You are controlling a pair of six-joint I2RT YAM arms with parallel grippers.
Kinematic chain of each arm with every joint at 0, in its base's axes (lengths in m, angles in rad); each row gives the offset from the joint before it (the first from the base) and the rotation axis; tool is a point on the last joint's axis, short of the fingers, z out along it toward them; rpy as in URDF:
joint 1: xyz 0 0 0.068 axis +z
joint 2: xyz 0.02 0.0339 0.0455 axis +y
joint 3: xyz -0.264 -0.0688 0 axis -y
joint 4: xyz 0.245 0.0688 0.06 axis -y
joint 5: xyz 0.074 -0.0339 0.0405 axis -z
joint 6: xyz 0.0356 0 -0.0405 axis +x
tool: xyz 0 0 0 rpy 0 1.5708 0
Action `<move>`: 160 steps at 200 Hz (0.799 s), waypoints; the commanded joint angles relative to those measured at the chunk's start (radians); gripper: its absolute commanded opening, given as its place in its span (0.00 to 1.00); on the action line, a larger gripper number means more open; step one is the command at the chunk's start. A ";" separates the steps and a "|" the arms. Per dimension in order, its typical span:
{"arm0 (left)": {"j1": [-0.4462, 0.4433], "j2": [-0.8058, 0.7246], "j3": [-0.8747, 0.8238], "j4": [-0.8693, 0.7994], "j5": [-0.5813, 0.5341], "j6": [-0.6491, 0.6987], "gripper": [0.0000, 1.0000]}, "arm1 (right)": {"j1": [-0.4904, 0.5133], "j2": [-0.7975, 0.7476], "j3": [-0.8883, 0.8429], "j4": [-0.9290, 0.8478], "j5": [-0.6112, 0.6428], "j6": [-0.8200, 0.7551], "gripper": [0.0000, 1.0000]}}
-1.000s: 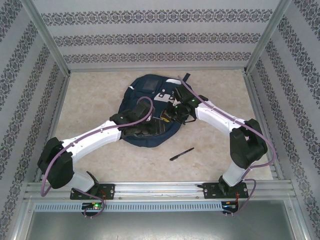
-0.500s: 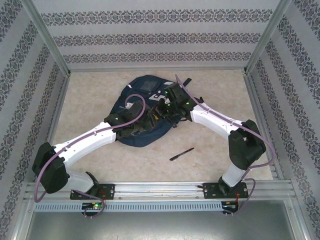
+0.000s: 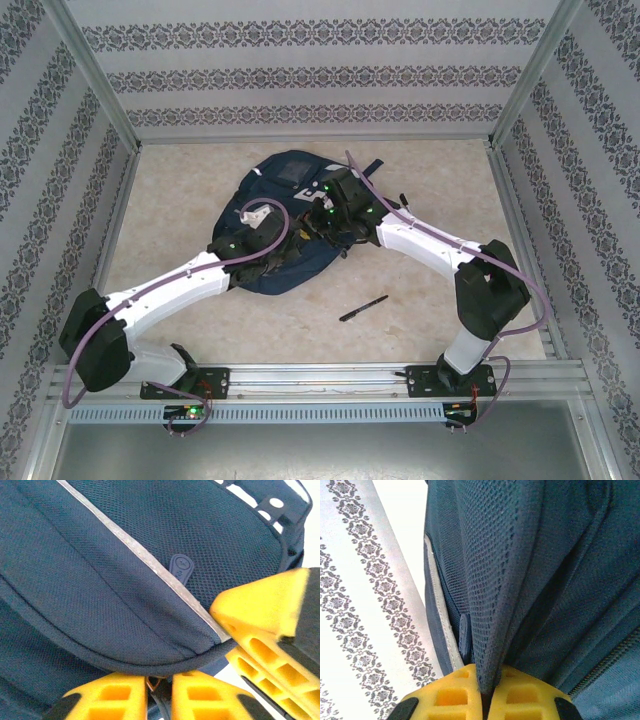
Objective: Pack books, pencil case, and school supplies into a backpack
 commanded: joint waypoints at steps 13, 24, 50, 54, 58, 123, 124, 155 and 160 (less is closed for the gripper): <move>0.052 -0.091 -0.106 0.040 -0.010 0.090 0.07 | -0.004 -0.067 0.060 0.021 -0.012 -0.092 0.00; 0.066 -0.114 -0.104 0.005 0.028 0.123 0.03 | -0.010 -0.067 0.060 0.002 -0.001 -0.116 0.00; 0.105 -0.136 -0.089 -0.116 0.095 0.207 0.00 | -0.018 -0.061 0.061 -0.014 0.003 -0.161 0.00; 0.112 -0.140 -0.092 -0.129 0.105 0.217 0.00 | -0.021 -0.059 0.061 -0.014 0.002 -0.164 0.00; 0.124 -0.140 -0.095 -0.140 0.119 0.225 0.00 | -0.022 -0.058 0.061 -0.015 0.000 -0.167 0.00; 0.298 -0.148 -0.138 -0.130 0.178 0.504 0.00 | -0.094 -0.083 0.030 -0.072 -0.026 -0.265 0.00; 0.302 -0.148 -0.138 -0.130 0.177 0.509 0.00 | -0.097 -0.084 0.030 -0.073 -0.028 -0.266 0.00; 0.337 -0.113 -0.126 -0.041 0.262 0.749 0.00 | -0.184 -0.090 0.006 -0.102 -0.083 -0.325 0.00; 0.336 -0.105 -0.122 -0.020 0.338 0.786 0.00 | -0.196 -0.079 0.004 -0.099 -0.089 -0.351 0.00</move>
